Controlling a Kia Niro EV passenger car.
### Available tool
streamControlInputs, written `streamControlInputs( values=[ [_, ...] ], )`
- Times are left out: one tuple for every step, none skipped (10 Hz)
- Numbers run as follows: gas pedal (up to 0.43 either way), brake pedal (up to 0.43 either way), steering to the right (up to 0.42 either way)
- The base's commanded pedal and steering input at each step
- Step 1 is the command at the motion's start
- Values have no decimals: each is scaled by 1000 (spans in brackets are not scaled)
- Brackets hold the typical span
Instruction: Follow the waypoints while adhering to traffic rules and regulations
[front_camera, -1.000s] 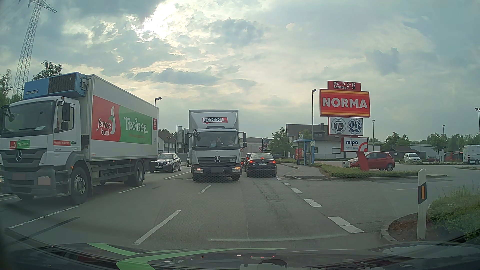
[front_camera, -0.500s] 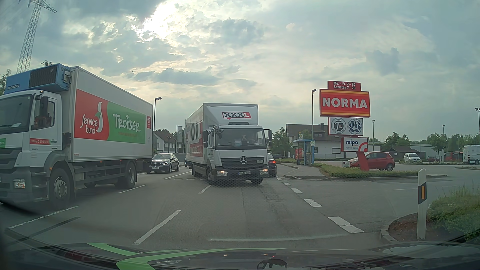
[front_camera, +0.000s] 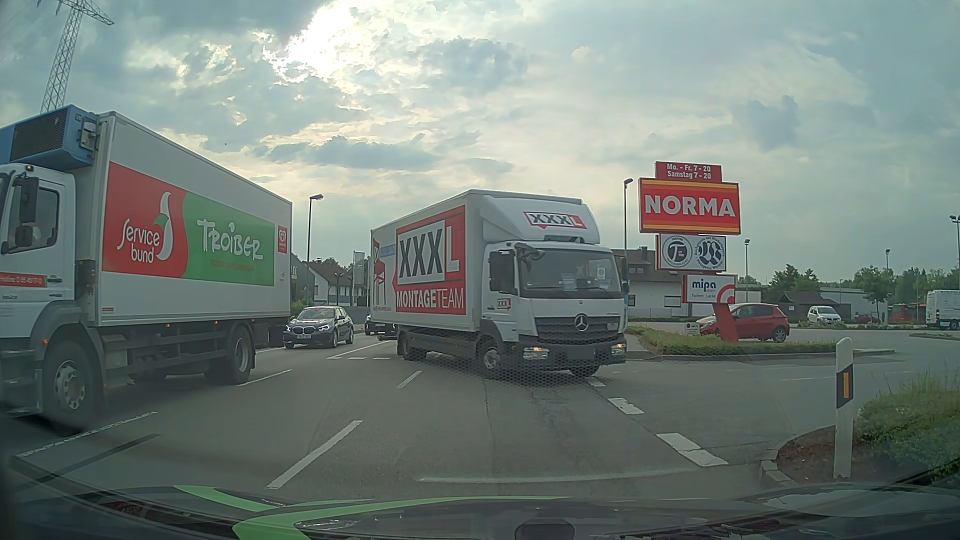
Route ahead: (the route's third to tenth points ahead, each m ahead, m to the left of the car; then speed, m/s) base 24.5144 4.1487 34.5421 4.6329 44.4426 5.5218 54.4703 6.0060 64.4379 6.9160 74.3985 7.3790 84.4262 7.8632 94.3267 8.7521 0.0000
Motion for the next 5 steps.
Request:
streamControlInputs(
  values=[
    [0, 268, 2],
    [0, 262, 2],
    [0, 268, 3],
    [0, 268, 2],
    [0, 268, 3]
  ],
)
